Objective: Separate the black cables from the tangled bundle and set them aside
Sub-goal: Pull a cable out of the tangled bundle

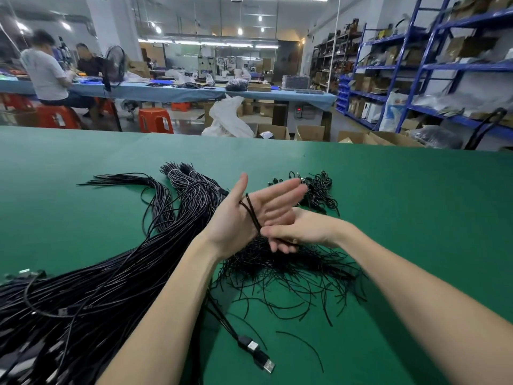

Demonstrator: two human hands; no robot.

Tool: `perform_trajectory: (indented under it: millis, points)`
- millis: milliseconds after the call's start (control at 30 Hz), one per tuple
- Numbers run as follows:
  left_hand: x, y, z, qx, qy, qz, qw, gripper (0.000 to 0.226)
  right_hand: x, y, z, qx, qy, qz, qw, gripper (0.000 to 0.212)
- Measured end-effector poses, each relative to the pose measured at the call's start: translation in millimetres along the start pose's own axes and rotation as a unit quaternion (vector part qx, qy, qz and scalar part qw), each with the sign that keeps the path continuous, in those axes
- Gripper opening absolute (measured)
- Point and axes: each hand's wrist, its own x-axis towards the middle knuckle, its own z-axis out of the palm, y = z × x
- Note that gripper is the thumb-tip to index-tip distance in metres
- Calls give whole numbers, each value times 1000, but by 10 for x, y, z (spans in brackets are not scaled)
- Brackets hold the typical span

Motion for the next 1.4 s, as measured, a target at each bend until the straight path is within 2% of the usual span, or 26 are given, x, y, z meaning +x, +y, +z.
perform_trajectory:
  millis: [100,167,233,333,400,433,533,567,633,667,733,833,933,1033,1100,1200,1267,1333,1400]
  points:
    - [-10,15,-1,53,-50,-57,996,90,24,-12,-144,-99,-49,46,993,23]
    - [-11,-18,18,105,-76,-110,985,93,44,-68,-277,-201,-34,71,976,24]
    - [20,-79,52,150,-95,-170,969,97,64,-204,-396,-316,-1,88,945,27]
    - [52,-172,81,169,-53,-214,961,88,112,-472,-508,-424,43,89,900,27]
    - [61,-214,69,180,0,-200,963,66,123,-666,-544,-448,67,77,888,25]
    - [57,-222,58,184,30,-187,965,63,111,-751,-553,-451,78,70,886,25]
    - [62,-179,-9,140,110,-152,972,75,58,-854,-505,-414,114,4,903,21]
    - [70,-152,-31,108,135,-131,976,74,31,-824,-459,-372,130,-23,919,20]
    - [73,-86,-64,34,171,-101,980,71,-18,-662,-318,-211,146,-61,965,21]
    - [68,-54,-79,1,177,-91,980,70,-36,-559,-238,-108,150,-65,981,21]
    - [53,-40,-87,-38,175,-72,981,66,-72,-345,-82,40,156,-56,985,20]
    - [36,-24,-41,-36,166,-53,984,61,-70,-76,130,130,126,-41,983,30]
    - [19,-12,-75,-77,160,-32,984,58,-51,75,241,178,51,-15,983,37]
    - [-56,92,-102,-124,125,-9,984,60,-27,161,252,149,2,43,988,45]
    - [-105,153,-95,-137,62,-9,989,61,-37,185,193,63,7,84,994,44]
    - [-130,175,-33,-76,-28,-78,994,61,-34,111,-24,-64,53,96,992,30]
    - [-101,121,-11,-13,-56,-146,988,62,-23,-66,-220,-154,49,103,981,26]
    - [-84,85,-16,30,-57,-191,979,66,1,-293,-367,-256,22,119,959,33]
    - [-73,61,-40,55,-47,-222,972,72,26,-473,-469,-277,6,139,951,42]
